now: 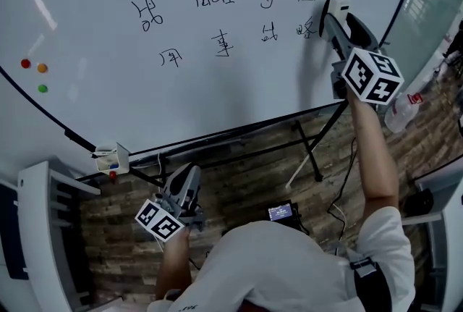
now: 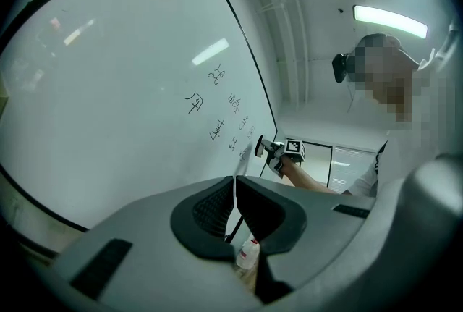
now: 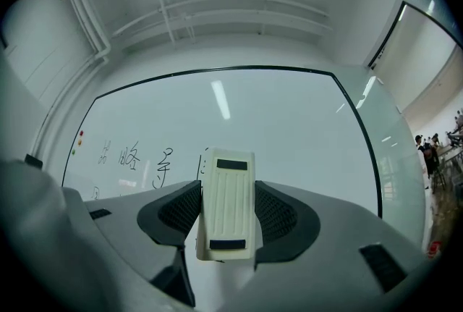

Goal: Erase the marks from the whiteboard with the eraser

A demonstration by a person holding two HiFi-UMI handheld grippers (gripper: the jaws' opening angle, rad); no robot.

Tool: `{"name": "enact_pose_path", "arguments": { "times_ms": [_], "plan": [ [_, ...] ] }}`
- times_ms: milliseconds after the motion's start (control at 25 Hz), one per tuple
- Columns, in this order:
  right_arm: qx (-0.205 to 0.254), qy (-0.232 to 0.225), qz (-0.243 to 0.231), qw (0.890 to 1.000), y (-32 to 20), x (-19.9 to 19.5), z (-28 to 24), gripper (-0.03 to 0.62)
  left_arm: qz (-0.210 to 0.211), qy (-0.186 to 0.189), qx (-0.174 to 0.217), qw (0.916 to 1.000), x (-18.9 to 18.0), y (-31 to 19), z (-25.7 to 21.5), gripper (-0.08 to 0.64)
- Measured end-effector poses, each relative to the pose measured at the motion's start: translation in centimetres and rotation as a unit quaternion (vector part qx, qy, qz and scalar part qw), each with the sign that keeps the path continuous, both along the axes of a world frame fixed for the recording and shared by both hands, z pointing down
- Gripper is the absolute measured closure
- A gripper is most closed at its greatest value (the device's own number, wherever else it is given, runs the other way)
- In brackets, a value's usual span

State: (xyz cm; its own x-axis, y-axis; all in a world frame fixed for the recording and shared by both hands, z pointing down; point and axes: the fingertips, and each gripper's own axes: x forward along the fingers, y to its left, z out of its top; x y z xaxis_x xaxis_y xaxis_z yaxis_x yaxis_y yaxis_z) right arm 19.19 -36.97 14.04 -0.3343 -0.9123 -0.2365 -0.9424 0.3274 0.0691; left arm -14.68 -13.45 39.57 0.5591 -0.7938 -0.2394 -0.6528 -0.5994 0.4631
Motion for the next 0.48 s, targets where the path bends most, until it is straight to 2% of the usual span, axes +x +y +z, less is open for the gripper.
{"name": "enact_pose_path", "arguments": {
  "times_ms": [200, 480],
  "plan": [
    [0.000, 0.005, 0.014, 1.000, -1.5, 0.5, -1.4, 0.347, -0.006, -0.001, 0.000, 1.0000, 0.2, 0.0, -0.1, 0.552],
    [0.030, 0.015, 0.037, 0.999, -2.7, 0.6, -5.6, 0.347, -0.008, 0.008, -0.008, 0.9999, 0.0, -0.2, 0.2, 0.552]
  ]
}}
